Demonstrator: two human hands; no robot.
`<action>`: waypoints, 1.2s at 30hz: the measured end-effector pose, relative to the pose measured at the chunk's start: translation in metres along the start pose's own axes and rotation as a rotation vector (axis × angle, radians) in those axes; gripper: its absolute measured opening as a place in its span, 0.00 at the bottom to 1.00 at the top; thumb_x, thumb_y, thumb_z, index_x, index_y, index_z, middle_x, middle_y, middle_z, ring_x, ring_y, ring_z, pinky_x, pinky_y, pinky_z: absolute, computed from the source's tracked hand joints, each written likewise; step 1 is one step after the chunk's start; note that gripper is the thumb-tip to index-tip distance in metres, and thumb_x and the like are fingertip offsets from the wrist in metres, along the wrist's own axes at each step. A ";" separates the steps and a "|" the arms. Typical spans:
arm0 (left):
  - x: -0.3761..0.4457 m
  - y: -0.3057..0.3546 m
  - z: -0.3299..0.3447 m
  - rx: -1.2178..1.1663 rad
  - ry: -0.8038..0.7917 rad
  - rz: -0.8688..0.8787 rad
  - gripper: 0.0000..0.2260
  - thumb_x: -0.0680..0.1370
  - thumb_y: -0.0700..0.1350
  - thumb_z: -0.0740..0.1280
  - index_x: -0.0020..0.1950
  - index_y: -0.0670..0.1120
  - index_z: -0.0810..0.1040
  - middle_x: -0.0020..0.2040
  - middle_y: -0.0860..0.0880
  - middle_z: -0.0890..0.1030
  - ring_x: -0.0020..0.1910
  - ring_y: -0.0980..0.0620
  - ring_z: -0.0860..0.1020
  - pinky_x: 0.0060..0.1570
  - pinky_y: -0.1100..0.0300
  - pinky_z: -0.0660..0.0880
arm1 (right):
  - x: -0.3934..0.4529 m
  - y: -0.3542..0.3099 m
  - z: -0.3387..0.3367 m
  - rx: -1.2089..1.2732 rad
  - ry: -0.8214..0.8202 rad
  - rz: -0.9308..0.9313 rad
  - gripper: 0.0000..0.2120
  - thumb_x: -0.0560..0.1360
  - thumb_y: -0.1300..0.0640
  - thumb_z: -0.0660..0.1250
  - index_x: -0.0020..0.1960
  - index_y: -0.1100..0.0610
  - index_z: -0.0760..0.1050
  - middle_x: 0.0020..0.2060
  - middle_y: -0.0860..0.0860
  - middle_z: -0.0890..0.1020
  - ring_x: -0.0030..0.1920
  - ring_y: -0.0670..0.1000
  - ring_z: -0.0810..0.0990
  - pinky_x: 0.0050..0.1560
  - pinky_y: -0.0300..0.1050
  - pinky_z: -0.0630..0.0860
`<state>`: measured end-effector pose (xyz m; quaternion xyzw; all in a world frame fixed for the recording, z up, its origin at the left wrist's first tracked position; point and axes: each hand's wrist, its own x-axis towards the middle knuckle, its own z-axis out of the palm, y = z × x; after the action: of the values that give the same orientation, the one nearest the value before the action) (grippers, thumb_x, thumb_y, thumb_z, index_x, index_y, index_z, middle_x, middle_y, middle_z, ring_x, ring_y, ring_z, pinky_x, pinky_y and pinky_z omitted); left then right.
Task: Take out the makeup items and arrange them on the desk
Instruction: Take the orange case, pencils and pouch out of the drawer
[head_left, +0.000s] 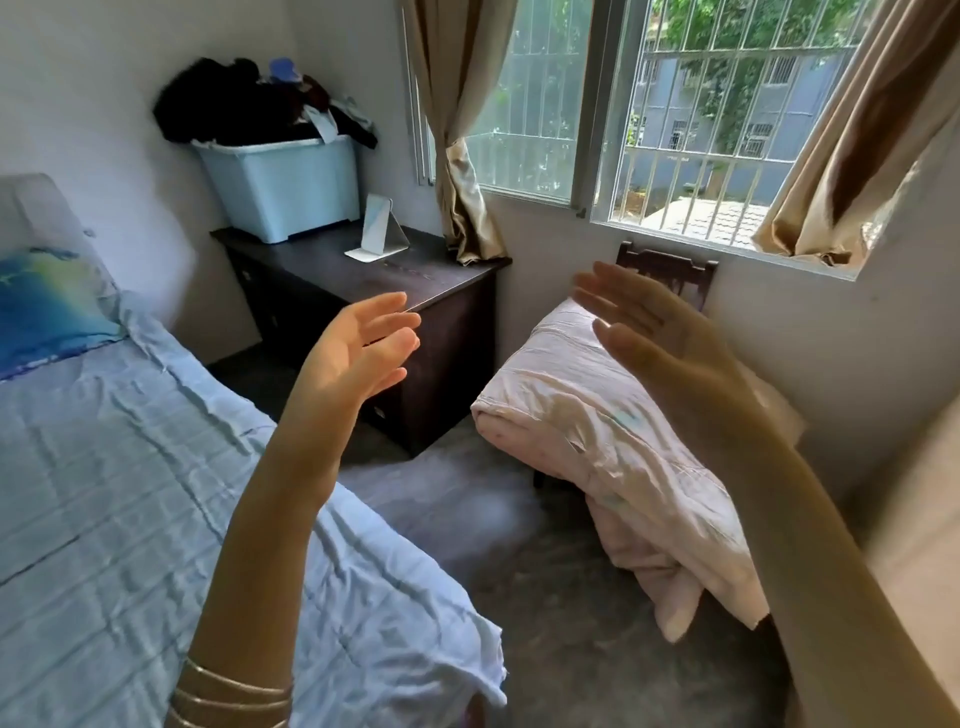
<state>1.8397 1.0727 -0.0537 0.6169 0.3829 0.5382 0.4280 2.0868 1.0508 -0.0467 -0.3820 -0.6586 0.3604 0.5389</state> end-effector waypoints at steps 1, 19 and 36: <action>0.011 -0.005 0.000 0.019 0.014 0.007 0.25 0.63 0.60 0.65 0.59 0.56 0.74 0.56 0.55 0.79 0.57 0.57 0.78 0.56 0.59 0.74 | 0.012 0.008 -0.002 0.007 -0.005 -0.004 0.32 0.62 0.35 0.72 0.63 0.43 0.70 0.63 0.41 0.76 0.65 0.41 0.73 0.63 0.33 0.71; 0.221 -0.077 -0.023 0.050 0.163 -0.022 0.23 0.63 0.59 0.66 0.58 0.56 0.75 0.56 0.54 0.80 0.59 0.55 0.78 0.59 0.55 0.74 | 0.255 0.119 -0.020 0.143 -0.182 -0.035 0.35 0.63 0.37 0.73 0.66 0.49 0.69 0.65 0.47 0.77 0.67 0.46 0.73 0.66 0.40 0.70; 0.384 -0.137 -0.017 0.134 0.507 -0.049 0.26 0.63 0.59 0.66 0.60 0.54 0.75 0.57 0.53 0.80 0.60 0.54 0.77 0.58 0.57 0.74 | 0.467 0.240 -0.041 0.300 -0.472 -0.074 0.33 0.66 0.41 0.73 0.68 0.50 0.69 0.65 0.45 0.76 0.68 0.45 0.72 0.70 0.43 0.65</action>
<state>1.8706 1.4795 -0.0526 0.4797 0.5275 0.6385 0.2898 2.0956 1.5773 -0.0498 -0.1792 -0.7188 0.5129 0.4337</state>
